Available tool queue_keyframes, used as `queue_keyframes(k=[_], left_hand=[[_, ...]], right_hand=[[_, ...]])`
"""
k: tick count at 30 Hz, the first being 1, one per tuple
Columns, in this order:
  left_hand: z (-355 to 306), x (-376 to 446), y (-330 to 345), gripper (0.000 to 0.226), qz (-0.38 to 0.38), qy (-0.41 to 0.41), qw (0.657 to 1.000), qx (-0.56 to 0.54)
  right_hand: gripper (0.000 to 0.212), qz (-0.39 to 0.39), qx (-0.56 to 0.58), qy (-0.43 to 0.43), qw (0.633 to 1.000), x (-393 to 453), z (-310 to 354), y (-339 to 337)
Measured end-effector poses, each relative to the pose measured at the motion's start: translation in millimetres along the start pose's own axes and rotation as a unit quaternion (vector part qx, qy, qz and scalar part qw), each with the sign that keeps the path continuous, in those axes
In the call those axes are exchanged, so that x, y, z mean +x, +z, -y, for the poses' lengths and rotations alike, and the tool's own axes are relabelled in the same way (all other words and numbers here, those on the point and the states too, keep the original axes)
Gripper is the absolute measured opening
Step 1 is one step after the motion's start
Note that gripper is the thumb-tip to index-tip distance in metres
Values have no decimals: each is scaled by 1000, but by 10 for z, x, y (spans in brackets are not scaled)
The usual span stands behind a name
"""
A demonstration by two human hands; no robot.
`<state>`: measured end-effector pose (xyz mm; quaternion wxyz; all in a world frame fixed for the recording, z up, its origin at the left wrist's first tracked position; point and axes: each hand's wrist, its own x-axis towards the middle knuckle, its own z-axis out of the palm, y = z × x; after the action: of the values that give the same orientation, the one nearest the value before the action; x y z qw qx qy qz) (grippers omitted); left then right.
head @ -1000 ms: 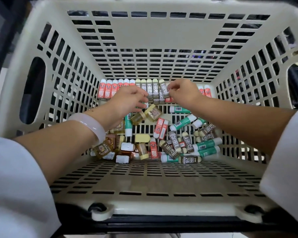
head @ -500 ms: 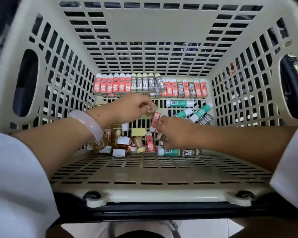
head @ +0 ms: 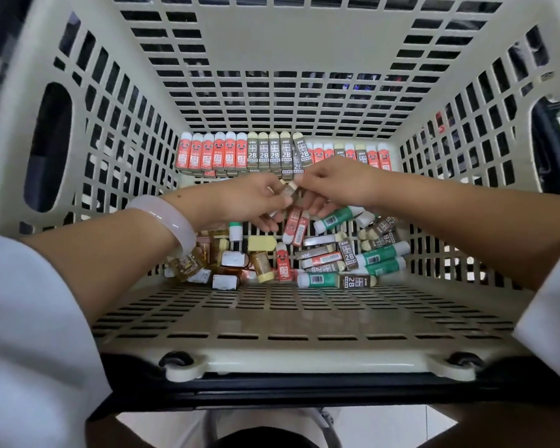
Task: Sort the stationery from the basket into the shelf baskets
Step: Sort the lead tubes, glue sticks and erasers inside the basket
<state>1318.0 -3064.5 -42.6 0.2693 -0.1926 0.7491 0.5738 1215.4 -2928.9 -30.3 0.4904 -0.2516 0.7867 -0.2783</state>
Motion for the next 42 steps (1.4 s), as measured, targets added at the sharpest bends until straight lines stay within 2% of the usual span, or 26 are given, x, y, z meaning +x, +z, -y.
queue_keyframes(k=[1,3,5,8,10,12,20,21,24,26,29,33,36,39,42], left_hand=[[7,-2,-10,8,-5,-1,1000,10],[10,4,-13,5,-16,-8,1000,19],[2,22,-12,9,-36,-18,999,14],[-4,38,-35,21,-61,-16,998,3],[-3,38,-59,25,-73,-13,997,13],[-4,32,-70,24,-81,-10,996,20],[0,4,-52,9,-79,7,995,67],[1,6,-54,11,-81,10,994,68],[10,17,-69,25,-79,10,996,34],[4,39,-83,26,-102,12,995,-4],[-22,62,-111,22,-130,4,986,-105],[-62,22,-91,20,-70,-8,976,-205],[-60,17,-101,17,-95,-11,970,-223],[-55,23,-101,13,-104,-11,971,-214],[-51,38,-104,13,-119,-10,971,-206]], right_hand=[[27,-10,-137,-21,990,-5,-24,-8],[28,32,-370,-59,927,-46,-96,50],[34,85,-499,-84,858,-116,-173,187],[36,82,-621,-161,763,-189,-271,379],[39,78,-654,-184,730,-199,-326,445],[42,77,-667,-189,717,-196,-362,442],[44,62,-629,-197,750,-156,-405,393],[43,59,-603,-194,771,-144,-391,388],[32,12,-454,-174,874,-64,-195,288],[38,-35,-375,-167,911,-13,-46,182],[43,-63,-319,-143,935,6,47,96],[46,-127,-254,-152,947,23,38,71],[55,-105,-196,-153,963,37,49,43],[38,-85,-127,-140,978,63,28,-20],[20,-140,-88,-116,979,106,-11,-118]])
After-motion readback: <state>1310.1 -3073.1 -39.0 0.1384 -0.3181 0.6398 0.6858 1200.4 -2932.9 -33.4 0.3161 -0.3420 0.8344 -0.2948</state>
